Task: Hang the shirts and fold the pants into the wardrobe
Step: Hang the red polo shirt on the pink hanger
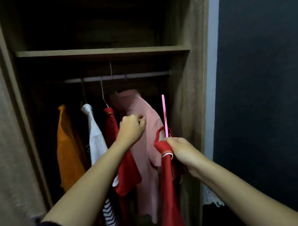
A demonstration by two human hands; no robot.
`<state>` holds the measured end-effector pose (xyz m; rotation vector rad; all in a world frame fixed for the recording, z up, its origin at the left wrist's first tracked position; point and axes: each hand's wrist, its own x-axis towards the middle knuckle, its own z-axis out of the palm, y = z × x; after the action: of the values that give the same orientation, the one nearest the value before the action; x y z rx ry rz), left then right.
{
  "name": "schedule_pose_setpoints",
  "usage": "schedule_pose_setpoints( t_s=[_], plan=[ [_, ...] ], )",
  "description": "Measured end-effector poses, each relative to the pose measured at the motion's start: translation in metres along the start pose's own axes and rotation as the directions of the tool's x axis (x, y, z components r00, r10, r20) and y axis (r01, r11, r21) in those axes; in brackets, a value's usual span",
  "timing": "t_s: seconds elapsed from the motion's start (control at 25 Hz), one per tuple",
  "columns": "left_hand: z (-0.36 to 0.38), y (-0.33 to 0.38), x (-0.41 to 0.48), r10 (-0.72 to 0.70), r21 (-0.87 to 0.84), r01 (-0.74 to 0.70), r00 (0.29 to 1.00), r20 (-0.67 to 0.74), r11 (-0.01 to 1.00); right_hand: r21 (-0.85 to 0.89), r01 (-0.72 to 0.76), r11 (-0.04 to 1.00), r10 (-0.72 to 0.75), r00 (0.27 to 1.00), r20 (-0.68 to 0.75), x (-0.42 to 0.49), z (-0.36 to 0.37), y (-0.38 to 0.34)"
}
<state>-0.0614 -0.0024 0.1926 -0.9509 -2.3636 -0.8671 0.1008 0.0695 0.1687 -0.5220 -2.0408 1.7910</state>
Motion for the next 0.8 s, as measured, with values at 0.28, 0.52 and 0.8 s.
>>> schedule_pose_setpoints(
  t_s=[0.28,0.52,0.8],
  plan=[
    [0.081,0.005,0.104,-0.029,0.21,-0.025,0.968,0.25,0.977,-0.025,0.022,0.999,-0.02,0.997,0.079,0.039,-0.056,-0.016],
    [0.104,-0.022,0.105,-0.174,0.16,0.184,0.982,-0.074,0.97,-0.131,-0.036,0.991,0.041,0.999,0.034,0.088,-0.076,-0.018],
    [0.085,-0.035,0.092,-0.318,-0.283,0.293,0.947,-0.047,0.913,-0.16,0.023,0.987,-0.027,0.999,-0.021,0.179,-0.047,-0.025]
  ],
)
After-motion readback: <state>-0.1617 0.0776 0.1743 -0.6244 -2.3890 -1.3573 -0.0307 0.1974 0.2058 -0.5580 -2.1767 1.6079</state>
